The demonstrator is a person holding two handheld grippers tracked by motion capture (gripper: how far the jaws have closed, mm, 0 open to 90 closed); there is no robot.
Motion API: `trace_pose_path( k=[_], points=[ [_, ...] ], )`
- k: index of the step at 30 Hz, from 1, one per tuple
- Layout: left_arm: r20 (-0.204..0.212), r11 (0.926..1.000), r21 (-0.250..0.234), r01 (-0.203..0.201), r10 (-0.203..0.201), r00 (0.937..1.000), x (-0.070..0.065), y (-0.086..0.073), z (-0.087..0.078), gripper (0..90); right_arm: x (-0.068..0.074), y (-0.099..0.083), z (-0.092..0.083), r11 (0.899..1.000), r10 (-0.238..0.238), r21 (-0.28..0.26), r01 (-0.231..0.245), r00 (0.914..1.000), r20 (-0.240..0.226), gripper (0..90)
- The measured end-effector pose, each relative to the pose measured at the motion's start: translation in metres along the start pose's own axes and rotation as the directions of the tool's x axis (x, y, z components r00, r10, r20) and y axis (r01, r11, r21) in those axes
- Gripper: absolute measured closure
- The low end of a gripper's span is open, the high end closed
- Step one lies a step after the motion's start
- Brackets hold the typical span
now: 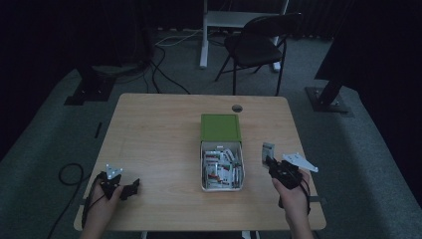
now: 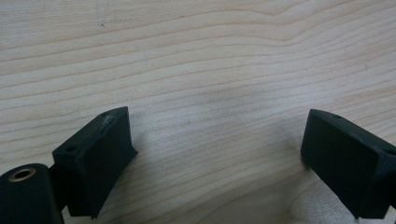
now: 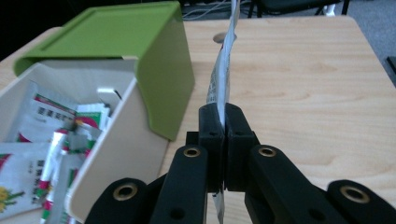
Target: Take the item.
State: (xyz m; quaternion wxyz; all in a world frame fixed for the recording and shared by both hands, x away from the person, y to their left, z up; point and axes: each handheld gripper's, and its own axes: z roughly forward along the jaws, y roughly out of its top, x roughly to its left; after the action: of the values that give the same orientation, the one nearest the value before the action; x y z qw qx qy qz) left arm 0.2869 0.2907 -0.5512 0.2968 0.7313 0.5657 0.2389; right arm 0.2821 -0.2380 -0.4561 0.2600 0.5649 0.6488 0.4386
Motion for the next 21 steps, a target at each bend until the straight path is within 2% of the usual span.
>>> trace_pose_path(
  k=[5, 13, 21],
  points=[
    [0.0, 1.0, 0.002, -0.002, 0.002, 1.0, 0.0, 0.0, 0.0, 9.7, -0.006, -0.012, 0.005, 1.0, 0.009, 0.029, -0.009, 1.0, 0.001, 88.4],
    [0.0, 1.0, 0.002, -0.002, 0.002, 1.0, 0.0, 0.0, 0.0, 9.7, -0.015, -0.03, 0.014, 0.998, 0.011, 0.066, -0.014, 0.9993, 0.037, 88.3],
    [0.0, 1.0, 0.002, -0.002, 0.002, 1.0, 0.0, 0.0, 0.0, 9.7, -0.023, -0.041, 0.021, 0.995, 0.022, 0.096, -0.027, 0.9986, 0.047, 88.3]
  ],
)
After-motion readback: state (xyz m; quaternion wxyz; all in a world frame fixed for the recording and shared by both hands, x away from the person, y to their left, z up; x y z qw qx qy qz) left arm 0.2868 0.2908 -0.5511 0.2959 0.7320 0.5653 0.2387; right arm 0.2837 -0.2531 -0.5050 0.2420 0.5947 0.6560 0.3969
